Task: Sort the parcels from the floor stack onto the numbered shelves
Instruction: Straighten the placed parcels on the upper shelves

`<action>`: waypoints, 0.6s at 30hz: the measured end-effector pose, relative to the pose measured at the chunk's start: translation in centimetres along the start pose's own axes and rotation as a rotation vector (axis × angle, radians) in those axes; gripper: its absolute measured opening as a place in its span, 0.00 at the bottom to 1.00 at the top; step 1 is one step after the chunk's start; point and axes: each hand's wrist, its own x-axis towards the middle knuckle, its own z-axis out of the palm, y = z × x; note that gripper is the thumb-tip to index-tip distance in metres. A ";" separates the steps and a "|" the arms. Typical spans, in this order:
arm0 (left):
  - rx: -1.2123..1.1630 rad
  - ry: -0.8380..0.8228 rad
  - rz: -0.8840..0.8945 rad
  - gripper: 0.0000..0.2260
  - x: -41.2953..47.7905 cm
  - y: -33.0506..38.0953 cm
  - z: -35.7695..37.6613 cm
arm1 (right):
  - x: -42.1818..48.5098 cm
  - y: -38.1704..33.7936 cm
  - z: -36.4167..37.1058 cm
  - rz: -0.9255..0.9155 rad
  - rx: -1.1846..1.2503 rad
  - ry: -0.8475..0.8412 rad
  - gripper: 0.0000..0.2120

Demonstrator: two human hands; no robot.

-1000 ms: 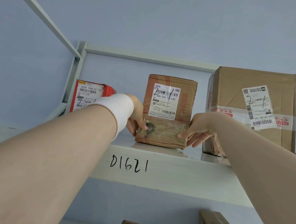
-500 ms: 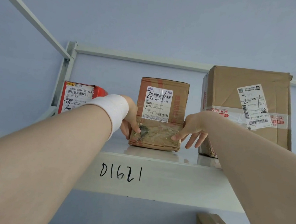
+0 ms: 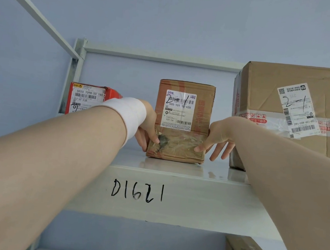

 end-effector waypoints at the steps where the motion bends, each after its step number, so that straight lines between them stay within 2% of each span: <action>1: 0.001 0.006 0.005 0.22 0.0 0.0 0.0 | 0.0 0.1 0.0 -0.002 0.011 0.001 0.27; 6: 0.011 -0.026 -0.008 0.21 -0.1 -0.3 0.2 | -0.2 0.4 0.2 -0.008 0.035 -0.003 0.27; 10: 0.156 -0.124 -0.085 0.17 -0.8 -0.3 -0.3 | -0.3 0.8 0.1 -0.002 0.050 -0.004 0.28; 18: 0.215 -0.098 -0.125 0.18 -5.8 -0.4 -1.7 | -4.2 1.6 -2.1 -0.079 0.060 0.078 0.34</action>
